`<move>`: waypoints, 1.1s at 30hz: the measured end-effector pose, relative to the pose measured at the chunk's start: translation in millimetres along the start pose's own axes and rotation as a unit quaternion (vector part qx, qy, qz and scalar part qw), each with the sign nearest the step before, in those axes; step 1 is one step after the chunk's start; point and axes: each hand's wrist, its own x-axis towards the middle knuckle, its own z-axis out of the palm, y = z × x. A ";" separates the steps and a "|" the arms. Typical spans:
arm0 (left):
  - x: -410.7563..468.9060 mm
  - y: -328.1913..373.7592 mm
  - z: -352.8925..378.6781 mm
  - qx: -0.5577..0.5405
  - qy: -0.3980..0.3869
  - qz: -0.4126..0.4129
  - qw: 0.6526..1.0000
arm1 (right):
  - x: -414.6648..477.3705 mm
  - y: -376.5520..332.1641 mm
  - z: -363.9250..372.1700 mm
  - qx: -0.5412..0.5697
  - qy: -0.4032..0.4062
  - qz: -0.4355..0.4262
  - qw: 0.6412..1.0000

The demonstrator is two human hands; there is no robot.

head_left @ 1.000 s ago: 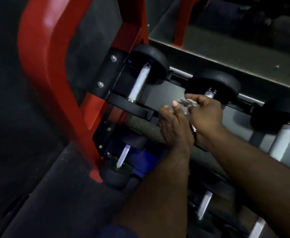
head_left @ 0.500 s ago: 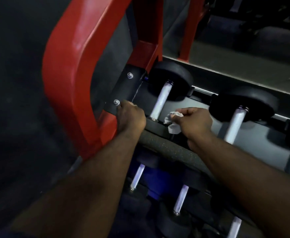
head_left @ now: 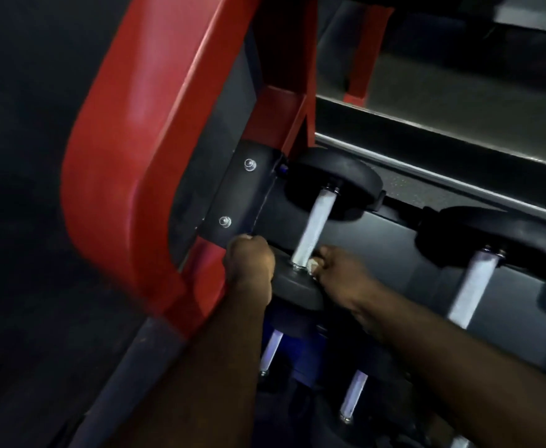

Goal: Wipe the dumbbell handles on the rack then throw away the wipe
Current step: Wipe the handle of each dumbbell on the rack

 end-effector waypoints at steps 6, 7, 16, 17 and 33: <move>-5.2 0.0 -0.8 0.000 0.048 0.009 0.999 | -5.9 7.7 -18.2 0.081 -0.038 0.030 0.996; -4.3 1.9 -1.9 -0.004 0.044 0.009 0.999 | -3.3 4.6 -17.4 0.080 -0.025 0.029 0.996; -3.6 1.8 -7.2 -0.021 0.018 0.045 0.999 | -34.8 -43.4 -22.7 -0.099 0.078 0.023 0.992; -3.1 0.7 -6.5 -0.013 0.009 0.051 0.999 | -41.8 -46.8 -25.9 -0.109 0.081 0.005 0.991; -11.4 4.1 -14.8 0.008 0.020 0.090 0.996 | -25.3 -82.6 -24.0 -0.510 -0.061 -0.270 0.815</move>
